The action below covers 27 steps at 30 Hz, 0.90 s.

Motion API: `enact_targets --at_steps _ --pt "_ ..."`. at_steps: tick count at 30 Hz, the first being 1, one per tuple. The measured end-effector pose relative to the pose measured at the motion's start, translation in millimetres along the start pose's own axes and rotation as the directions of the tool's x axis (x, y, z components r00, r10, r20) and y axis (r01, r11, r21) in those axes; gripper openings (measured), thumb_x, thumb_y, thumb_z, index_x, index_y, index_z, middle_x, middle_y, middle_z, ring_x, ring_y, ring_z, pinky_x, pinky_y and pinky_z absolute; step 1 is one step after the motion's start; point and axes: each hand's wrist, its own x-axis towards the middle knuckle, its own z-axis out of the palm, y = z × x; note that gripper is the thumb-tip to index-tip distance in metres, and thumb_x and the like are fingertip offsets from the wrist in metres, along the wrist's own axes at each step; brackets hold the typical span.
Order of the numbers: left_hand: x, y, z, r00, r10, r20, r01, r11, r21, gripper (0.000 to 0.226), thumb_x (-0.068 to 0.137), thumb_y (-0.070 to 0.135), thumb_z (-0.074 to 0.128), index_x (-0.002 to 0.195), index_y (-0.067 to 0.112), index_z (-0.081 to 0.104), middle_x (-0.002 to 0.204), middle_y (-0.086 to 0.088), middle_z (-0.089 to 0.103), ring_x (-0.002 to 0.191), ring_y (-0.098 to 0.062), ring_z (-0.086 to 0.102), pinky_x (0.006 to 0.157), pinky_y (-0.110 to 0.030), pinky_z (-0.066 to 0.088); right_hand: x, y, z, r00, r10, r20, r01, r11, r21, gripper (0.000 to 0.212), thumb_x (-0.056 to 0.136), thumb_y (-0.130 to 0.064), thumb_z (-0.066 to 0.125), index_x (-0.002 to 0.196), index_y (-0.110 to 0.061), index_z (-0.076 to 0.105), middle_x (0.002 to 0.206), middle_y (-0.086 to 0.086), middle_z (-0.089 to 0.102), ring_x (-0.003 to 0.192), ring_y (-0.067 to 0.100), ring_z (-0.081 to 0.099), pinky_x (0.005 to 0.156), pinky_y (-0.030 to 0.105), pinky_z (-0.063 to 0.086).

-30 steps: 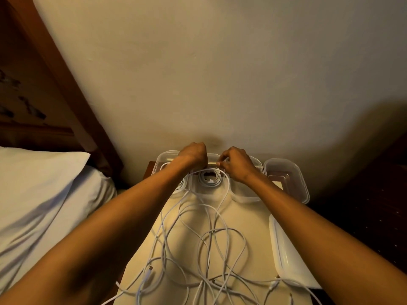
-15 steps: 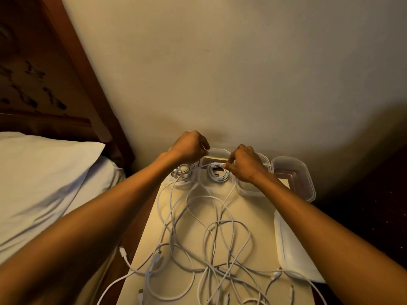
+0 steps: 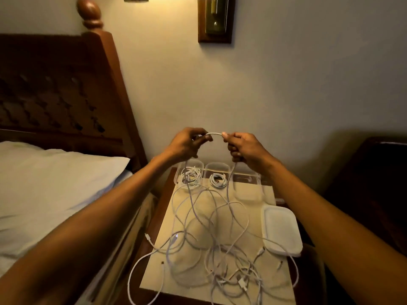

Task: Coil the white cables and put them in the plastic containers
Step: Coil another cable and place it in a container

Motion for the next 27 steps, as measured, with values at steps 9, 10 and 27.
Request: enact_targets --at_steps 9,10,27 --pt "-37 126 -64 0.968 0.166 -0.189 -0.193 0.971 -0.139 0.025 0.094 0.033 0.064 0.105 0.012 0.07 0.07 0.004 0.057 0.053 -0.003 0.043 0.045 -0.016 0.034 -71 -114 2 0.867 -0.438 -0.239 0.356 0.878 -0.319 0.028 0.095 -0.035 0.06 0.095 -0.008 0.065 0.068 -0.003 0.054 0.056 0.01 0.045 0.052 0.023 0.041" --pt "-38 138 -70 0.962 0.183 -0.205 -0.216 0.964 -0.157 0.026 0.094 0.032 0.063 0.107 0.01 0.07 0.072 0.002 0.057 0.052 -0.003 0.042 0.044 -0.016 0.033 -77 -123 2 0.856 -0.456 -0.245 0.376 0.873 -0.312 0.027 0.095 -0.035 0.061 0.094 -0.008 0.064 0.068 -0.002 0.054 0.056 0.011 0.046 0.052 0.025 0.041" --pt "-49 225 -121 0.897 0.323 -0.3 -0.282 0.944 0.173 0.014 0.096 0.025 0.062 0.106 0.017 0.066 0.086 0.005 0.064 0.071 -0.002 0.059 0.061 -0.017 0.043 -143 -195 -18 0.911 -0.346 -0.223 0.358 0.934 0.011 0.038 0.102 -0.043 0.04 0.078 -0.016 0.053 0.067 -0.001 0.044 0.061 0.012 0.042 0.06 0.027 0.042"
